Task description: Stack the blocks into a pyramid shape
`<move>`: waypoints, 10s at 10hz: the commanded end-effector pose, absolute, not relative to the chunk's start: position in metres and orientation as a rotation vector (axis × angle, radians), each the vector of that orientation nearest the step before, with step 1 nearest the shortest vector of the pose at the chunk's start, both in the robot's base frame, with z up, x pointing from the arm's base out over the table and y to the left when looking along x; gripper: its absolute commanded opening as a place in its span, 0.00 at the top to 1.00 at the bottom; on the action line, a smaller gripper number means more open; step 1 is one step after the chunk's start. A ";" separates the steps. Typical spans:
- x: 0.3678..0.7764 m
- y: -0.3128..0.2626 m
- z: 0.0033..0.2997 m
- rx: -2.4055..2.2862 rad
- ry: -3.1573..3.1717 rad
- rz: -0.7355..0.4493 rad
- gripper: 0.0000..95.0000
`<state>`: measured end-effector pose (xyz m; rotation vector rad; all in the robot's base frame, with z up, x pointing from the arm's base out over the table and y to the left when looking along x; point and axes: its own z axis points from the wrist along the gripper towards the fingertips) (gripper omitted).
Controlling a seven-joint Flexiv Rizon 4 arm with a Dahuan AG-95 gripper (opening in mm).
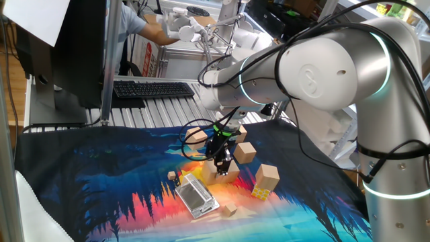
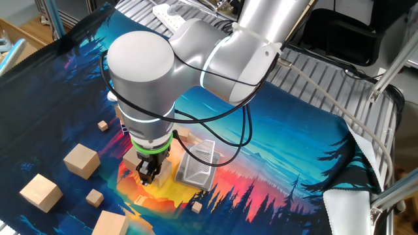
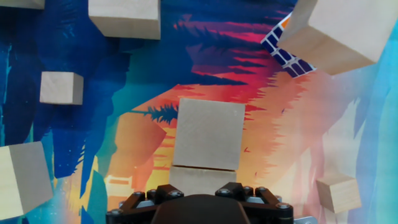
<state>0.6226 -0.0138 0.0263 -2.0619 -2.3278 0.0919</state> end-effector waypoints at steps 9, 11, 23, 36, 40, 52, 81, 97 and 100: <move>0.623 -0.013 0.026 -2.072 -2.332 0.085 0.40; 0.623 -0.013 0.026 -2.086 -2.325 0.075 0.40; 0.621 -0.010 0.039 -2.045 -2.351 0.062 0.20; 0.655 -0.041 0.094 -1.752 -2.562 0.077 0.20; 0.673 -0.059 0.105 -1.745 -2.575 0.101 0.20; 0.692 -0.096 0.107 -1.567 -2.687 0.075 0.20; 0.758 -0.185 0.119 -2.021 -2.439 0.184 0.20; 0.705 -0.193 0.093 -2.086 -2.328 0.141 0.00; 0.704 -0.194 0.092 -2.082 -2.327 0.136 0.00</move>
